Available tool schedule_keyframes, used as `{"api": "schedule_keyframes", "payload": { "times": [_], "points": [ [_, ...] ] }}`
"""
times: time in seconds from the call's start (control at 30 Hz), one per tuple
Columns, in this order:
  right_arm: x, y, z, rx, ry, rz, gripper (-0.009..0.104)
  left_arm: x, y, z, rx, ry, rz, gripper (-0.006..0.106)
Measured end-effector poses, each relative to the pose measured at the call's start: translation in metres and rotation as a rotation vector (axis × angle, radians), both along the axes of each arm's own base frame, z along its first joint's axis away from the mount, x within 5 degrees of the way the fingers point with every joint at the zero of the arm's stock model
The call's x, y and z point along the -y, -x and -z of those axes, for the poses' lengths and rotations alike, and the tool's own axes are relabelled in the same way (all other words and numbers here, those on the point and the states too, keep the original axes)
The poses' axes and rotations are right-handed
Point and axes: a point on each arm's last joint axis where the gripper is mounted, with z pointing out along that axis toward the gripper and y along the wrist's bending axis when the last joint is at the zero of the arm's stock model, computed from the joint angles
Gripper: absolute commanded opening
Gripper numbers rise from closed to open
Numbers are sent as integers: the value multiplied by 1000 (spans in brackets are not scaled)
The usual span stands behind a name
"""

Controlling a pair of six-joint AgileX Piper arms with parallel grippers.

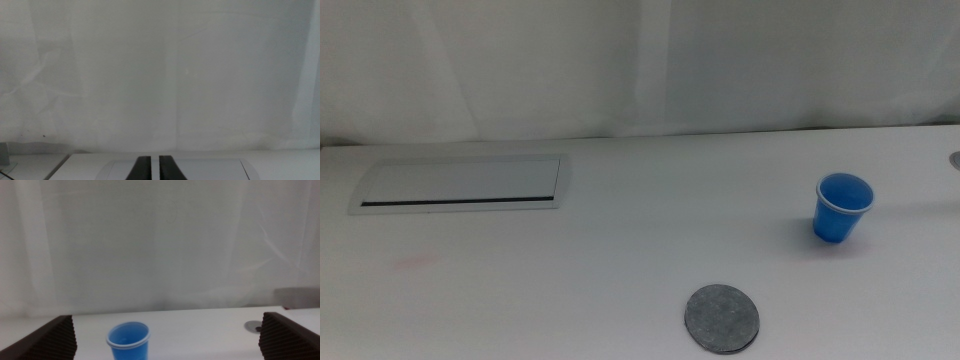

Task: Place an empty cup on a cup mat.

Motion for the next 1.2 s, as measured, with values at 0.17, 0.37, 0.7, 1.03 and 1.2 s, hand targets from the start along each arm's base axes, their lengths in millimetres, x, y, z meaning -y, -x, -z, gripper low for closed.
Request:
{"api": "schedule_keyframes", "payload": {
  "times": [0.17,0.37,0.7,1.03,1.2],
  "points": [
    [0,0,0,-7,-108,-9,103,0,0,0,0,0,0,-3],
    [0,2,-9,9,-170,-18,103,0,0,0,0,0,0,-3],
    [-8,-1,-62,-136,-185,-88,101,0,0,0,0,0,0,-3],
    [-16,-39,-123,-322,-128,-116,87,0,0,0,0,0,0,-3],
    [-19,-66,-141,-410,-81,-114,82,0,0,0,0,0,0,-3]
  ]
}}
